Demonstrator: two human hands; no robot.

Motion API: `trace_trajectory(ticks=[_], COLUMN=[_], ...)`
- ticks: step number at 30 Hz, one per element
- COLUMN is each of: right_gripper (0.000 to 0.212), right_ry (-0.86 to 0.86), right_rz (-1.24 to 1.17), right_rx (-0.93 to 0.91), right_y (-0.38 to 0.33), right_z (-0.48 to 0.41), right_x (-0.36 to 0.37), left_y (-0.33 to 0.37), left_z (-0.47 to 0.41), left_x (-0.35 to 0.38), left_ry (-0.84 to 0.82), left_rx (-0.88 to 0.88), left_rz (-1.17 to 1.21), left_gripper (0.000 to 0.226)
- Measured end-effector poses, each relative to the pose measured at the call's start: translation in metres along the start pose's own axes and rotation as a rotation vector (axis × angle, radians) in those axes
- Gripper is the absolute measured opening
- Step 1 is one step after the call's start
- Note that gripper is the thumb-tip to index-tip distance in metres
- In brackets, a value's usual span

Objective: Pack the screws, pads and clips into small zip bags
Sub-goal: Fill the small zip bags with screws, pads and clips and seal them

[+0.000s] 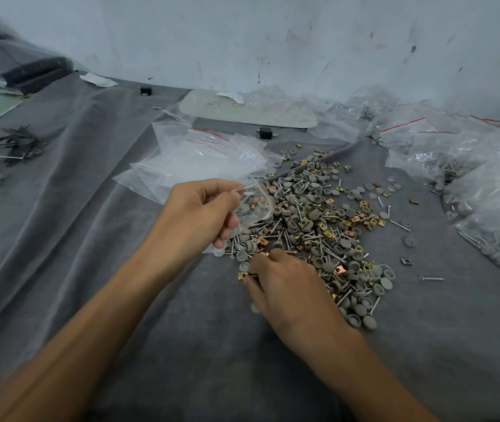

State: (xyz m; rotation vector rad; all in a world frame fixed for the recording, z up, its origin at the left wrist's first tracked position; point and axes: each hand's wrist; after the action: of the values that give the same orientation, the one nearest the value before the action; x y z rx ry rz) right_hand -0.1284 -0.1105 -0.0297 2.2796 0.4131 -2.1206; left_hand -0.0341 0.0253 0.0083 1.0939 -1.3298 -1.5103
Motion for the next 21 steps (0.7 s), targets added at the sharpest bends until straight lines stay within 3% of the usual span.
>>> trace_trajectory(ticks=[10,18,21], right_gripper=[0.031,0.008,0.007], right_ry=[-0.001,0.009,0.044], right_rz=[-0.059,-0.188,-0.230], right_rx=[-0.052,-0.106,-0.047], right_y=[-0.001,0.005,0.018], right_z=[-0.001,0.001,0.002], right_x=[0.000,-0.007,-0.013], left_y=[0.001,0.002,0.001], left_z=[0.000,0.004,0.005], left_x=[-0.001,0.001,0.002], left_ry=[-0.006,-0.024,-0.031], left_rx=[-0.001,-0.001,0.003], left_rz=[-0.010,-0.047,-0.062], left_gripper=[0.016,0.018,0.019])
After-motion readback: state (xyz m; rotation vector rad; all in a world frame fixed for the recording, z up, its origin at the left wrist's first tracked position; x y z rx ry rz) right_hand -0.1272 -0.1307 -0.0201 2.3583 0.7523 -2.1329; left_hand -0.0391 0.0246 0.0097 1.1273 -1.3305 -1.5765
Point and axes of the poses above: each hand's wrist, its own z-axis away from the middle knuckle, its own x-axis out of the palm, y = z × x, and after that the axes turned 8 degrees about -x, right-handed
